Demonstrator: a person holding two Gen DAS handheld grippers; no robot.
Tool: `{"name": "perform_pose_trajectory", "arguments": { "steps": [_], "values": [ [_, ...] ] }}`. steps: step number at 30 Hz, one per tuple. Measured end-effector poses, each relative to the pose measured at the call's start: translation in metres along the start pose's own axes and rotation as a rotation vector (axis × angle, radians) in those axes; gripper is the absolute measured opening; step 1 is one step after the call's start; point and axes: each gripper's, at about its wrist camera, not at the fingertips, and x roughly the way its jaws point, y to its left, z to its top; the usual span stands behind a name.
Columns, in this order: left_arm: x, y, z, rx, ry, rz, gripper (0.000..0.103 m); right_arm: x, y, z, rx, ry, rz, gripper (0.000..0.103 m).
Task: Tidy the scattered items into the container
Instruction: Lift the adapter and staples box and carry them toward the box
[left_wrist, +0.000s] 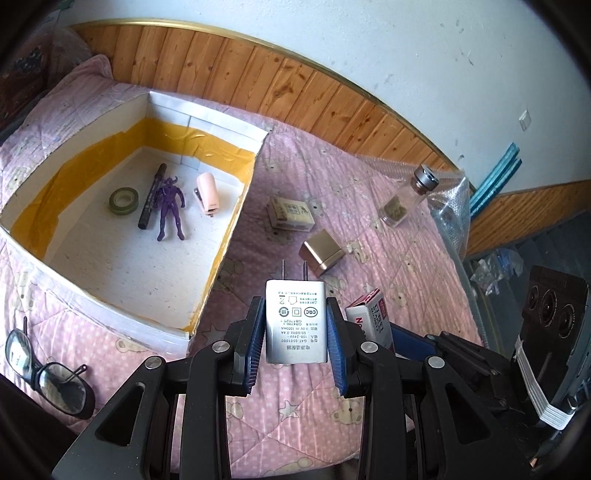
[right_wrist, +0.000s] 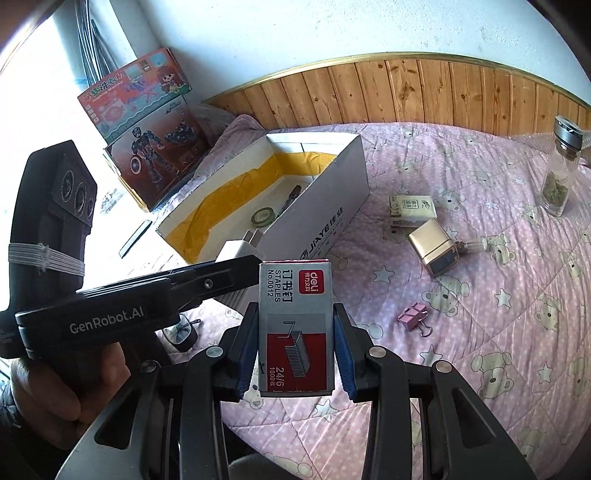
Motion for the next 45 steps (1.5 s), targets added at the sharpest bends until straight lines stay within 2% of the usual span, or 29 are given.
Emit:
{"name": "perform_pose_trajectory", "arguments": {
  "steps": [24,45],
  "values": [
    [-0.024,0.040,0.019,-0.076,-0.055,-0.015,0.032,0.013,0.042,0.029,-0.062,-0.008,0.015,0.039],
    [-0.042,0.075,0.039,-0.107,-0.103,0.009,0.032,0.034,0.073,0.056,-0.114,-0.007,0.036,0.039]
  ]
}}
